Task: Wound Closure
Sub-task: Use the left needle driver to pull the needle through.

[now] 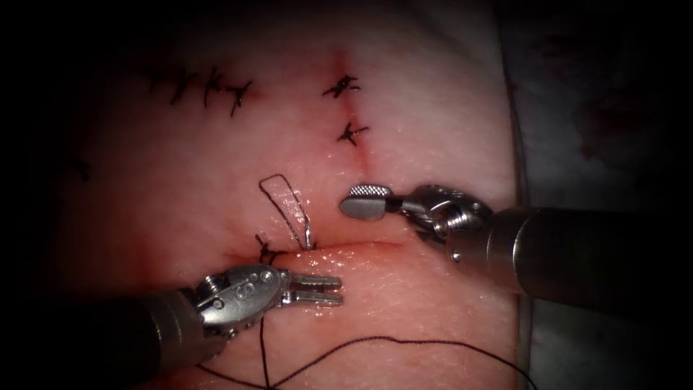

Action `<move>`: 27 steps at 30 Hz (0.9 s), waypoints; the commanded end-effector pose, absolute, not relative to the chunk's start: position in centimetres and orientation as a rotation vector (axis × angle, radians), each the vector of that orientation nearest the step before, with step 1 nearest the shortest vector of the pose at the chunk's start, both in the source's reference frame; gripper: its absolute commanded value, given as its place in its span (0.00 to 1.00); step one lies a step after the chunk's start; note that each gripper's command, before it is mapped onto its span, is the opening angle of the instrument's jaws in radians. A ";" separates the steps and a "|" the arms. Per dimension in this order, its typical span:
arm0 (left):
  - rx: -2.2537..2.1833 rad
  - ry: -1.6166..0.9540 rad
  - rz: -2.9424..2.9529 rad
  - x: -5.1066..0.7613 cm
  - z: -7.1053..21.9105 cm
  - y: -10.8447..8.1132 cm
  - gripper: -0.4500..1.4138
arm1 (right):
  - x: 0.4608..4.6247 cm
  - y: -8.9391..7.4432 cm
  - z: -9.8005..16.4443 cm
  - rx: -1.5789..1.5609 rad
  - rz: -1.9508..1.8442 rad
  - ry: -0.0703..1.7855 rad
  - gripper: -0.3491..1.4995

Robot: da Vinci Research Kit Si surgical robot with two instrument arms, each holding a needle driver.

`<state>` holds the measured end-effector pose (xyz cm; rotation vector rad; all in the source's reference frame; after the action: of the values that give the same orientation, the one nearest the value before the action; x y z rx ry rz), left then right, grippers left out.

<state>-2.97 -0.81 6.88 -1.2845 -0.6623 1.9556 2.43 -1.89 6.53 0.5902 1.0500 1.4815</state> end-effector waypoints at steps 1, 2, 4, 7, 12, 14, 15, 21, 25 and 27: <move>-1.263 -0.689 1.911 -3.04 6.9 -0.8 0.00 | 2.53 -1.9 6.6 0.590 1.479 1.054 0.19; -1.242 -0.717 1.857 -3.05 6.8 -0.8 0.00 | 2.53 -1.9 6.6 0.588 1.478 1.055 0.17; -1.229 -0.771 1.764 -3.06 6.8 -0.7 0.00 | 2.53 -1.9 6.6 0.586 1.476 1.056 0.16; -1.252 -0.822 1.653 -3.06 6.7 -0.7 0.00 | 2.52 -1.9 6.6 0.587 1.479 1.056 0.14; -1.219 -0.940 1.499 -3.04 6.5 -0.5 0.00 | 2.52 -1.9 6.7 0.584 1.482 1.057 0.10; -1.211 -1.023 1.372 -3.04 6.4 -0.4 0.00 | 2.53 -2.0 6.7 0.584 1.484 1.055 0.07; -1.202 -1.065 1.304 -3.04 6.3 -0.4 0.00 | 2.53 -2.0 6.7 0.583 1.483 1.052 0.04; -1.139 -1.207 1.126 -3.04 6.2 -0.2 0.00 | 2.53 -2.0 6.8 0.576 1.480 1.044 0.00; -1.123 -1.248 1.074 -3.05 6.1 -0.2 0.00 | 2.53 -2.0 6.8 0.571 1.480 1.041 0.00; -1.107 -1.274 1.036 -3.05 6.1 -0.2 0.00 | 2.53 -2.0 6.8 0.572 1.483 1.034 0.00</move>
<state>-2.99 -0.18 5.98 -1.0985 -1.2848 1.0146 2.44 -2.04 6.75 0.5704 1.0325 1.4851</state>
